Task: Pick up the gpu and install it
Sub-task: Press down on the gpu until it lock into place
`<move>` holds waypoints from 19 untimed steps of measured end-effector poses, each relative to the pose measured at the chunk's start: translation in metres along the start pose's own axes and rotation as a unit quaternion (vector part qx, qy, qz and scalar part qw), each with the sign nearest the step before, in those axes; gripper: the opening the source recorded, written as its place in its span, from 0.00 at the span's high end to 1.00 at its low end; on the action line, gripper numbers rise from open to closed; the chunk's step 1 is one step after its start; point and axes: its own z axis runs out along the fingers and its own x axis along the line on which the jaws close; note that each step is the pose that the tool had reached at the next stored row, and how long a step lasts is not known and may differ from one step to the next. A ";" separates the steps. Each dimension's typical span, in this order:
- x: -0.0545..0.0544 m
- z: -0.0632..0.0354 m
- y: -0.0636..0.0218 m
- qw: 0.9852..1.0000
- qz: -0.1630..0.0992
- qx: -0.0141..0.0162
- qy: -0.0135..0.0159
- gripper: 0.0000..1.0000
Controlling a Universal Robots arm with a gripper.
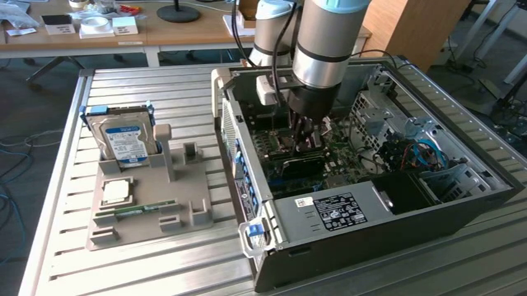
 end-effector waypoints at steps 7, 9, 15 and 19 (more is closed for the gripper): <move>-0.001 0.0026 0.0002 1.000 0.000 0.000 0.000 0.89; -0.001 0.0047 0.0002 1.000 0.000 0.000 0.000 0.89; -0.001 0.0064 0.0002 1.000 0.000 0.000 0.000 0.89; -0.001 0.0071 0.0003 1.000 0.000 0.000 0.000 0.89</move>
